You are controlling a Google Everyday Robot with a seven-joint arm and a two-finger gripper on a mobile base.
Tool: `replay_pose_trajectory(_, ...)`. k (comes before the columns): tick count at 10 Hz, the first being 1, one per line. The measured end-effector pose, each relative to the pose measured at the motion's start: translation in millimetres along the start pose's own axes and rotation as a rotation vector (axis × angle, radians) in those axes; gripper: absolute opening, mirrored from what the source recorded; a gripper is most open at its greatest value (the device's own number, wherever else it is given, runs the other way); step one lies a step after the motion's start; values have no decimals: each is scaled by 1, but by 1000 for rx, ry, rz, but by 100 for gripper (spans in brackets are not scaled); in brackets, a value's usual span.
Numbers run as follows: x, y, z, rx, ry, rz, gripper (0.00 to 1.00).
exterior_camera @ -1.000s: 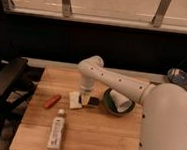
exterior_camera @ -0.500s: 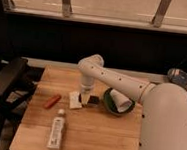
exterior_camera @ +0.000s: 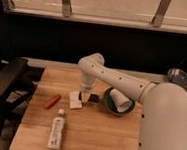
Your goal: Place the eraser on the white sponge
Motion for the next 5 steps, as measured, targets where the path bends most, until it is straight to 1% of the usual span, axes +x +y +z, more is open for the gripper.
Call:
replay_pose_trajectory(2,-1,-1,-1,6,-8,-8,28)
replay_pose_trajectory(3,-7,-8,-5,28,-53,-23,19)
replay_pose_trajectory(4,-14,-14,-5,42,-119,-40,8)
replay_pose_trajectory(5,-31,-21,-2,50,-185,-68,1)
